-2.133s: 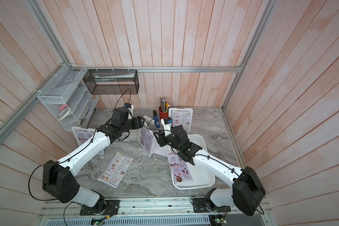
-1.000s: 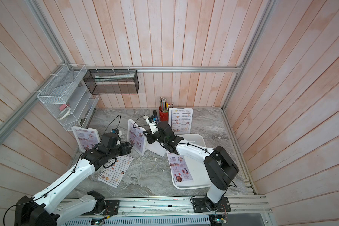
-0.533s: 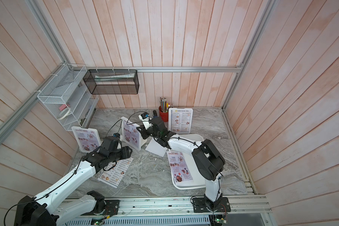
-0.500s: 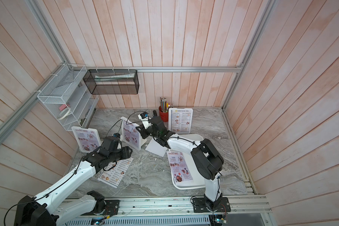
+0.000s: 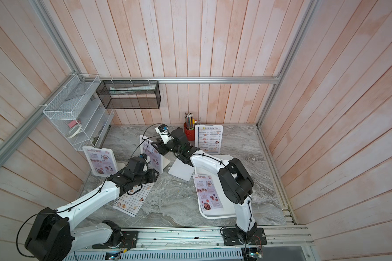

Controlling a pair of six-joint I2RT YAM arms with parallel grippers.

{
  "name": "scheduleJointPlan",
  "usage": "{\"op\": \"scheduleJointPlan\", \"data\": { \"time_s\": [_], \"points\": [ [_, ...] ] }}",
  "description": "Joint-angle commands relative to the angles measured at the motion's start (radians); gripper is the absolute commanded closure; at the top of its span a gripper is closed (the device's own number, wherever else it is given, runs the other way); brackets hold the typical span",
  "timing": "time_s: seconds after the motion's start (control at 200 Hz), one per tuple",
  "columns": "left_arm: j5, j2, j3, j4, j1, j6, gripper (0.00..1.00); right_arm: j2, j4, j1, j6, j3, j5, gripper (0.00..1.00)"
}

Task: Replace the menus in the menu holders
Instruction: Move the menu holder to the center of the board, then adjust the menu holder at the center of the board.

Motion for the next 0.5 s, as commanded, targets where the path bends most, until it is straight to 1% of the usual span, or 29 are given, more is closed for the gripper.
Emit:
{"op": "scheduleJointPlan", "data": {
  "time_s": [0.0,0.2,0.305,0.495],
  "points": [
    [-0.026,0.062,0.037,0.090,-0.003,0.022,0.56,-0.130,-0.013,-0.026,-0.003,-0.045,-0.002,0.52],
    [-0.094,0.188,0.100,0.162,-0.002,0.047,0.60,-0.296,-0.069,-0.065,-0.007,-0.159,0.067,0.50],
    [-0.120,0.243,0.140,0.179,0.000,0.064,0.60,-0.372,-0.110,-0.083,-0.016,-0.220,0.113,0.49],
    [-0.116,0.336,0.206,0.227,0.021,0.099,0.60,-0.491,-0.123,-0.114,-0.006,-0.340,0.164,0.49]
  ]
}}
